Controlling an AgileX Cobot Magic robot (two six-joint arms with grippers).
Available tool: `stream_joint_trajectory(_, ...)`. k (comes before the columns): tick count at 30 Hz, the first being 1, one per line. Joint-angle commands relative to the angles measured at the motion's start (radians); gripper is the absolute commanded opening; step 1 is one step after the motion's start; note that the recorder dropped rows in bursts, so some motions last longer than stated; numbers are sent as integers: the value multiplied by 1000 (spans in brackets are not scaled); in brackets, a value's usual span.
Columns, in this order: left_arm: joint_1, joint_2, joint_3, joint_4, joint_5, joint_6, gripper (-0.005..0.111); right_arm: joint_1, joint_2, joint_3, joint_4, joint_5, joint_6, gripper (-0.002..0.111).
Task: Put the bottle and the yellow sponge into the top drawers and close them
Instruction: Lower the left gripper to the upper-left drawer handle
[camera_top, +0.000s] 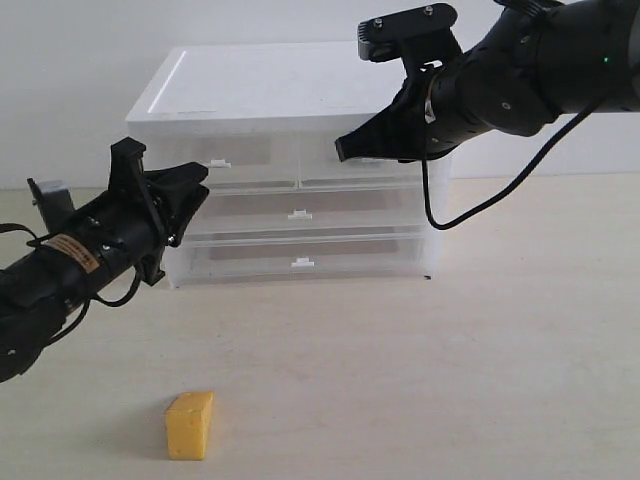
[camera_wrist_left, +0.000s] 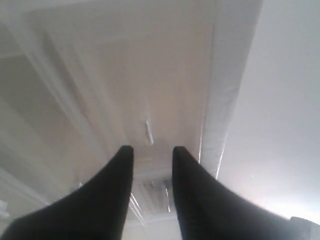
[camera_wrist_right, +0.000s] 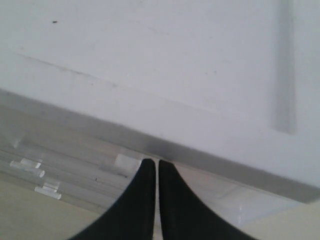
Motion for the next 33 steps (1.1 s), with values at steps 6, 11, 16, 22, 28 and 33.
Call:
stream_joint_trajectory(6, -222, 5, 4, -484, -9, 231, 41, -6, -1, -10, -11, -15, -8, 0)
stream_joint_trajectory(11, -300, 5, -20, -689, -9, 298, 41, -6, -1, -10, -11, -15, -8, 0)
stream_joint_trajectory(16, -301, 5, -53, -685, -9, 296, 41, -6, -1, -10, -11, -15, -8, 0)
stream_joint_trajectory(22, -301, 35, -65, -702, -9, 279, 41, -6, -1, -10, -11, -15, -8, 0)
stream_joint_trajectory(28, -301, 82, -65, -695, -9, 230, 41, -6, -1, -10, -11, -15, -21, 0)
stream_joint_trajectory(33, -301, 82, -72, -673, -9, 236, 41, -6, -1, -10, -11, -15, -26, 0)
